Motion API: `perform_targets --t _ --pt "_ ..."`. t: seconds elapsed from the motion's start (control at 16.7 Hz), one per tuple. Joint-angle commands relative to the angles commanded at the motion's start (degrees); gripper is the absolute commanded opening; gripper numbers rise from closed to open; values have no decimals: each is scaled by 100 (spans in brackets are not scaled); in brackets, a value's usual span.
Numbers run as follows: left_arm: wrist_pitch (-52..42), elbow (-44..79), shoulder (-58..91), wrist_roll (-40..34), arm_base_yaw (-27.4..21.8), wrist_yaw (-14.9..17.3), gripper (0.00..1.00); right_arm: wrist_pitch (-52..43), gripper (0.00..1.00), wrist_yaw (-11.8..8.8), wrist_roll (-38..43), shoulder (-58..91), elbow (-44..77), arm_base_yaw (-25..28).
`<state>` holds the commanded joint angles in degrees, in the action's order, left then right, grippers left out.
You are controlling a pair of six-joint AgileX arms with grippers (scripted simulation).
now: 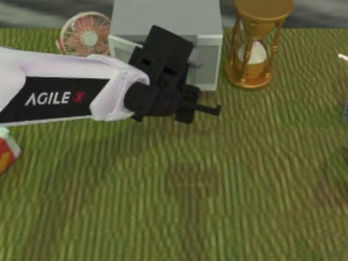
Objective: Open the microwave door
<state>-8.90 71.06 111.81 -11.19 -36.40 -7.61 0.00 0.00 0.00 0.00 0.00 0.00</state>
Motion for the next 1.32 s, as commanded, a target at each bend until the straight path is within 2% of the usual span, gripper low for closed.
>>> perform_targets --t 0.24,0.66,1.32 --pt "0 0 0 0 0 0 0 0 100 0 0 0 0 0" --pt "111 -236 -170 285 83 241 0 0 100 0 0 0 0 0" --pt "110 -249 -171 294 89 248 0 0 100 0 0 0 0 0"
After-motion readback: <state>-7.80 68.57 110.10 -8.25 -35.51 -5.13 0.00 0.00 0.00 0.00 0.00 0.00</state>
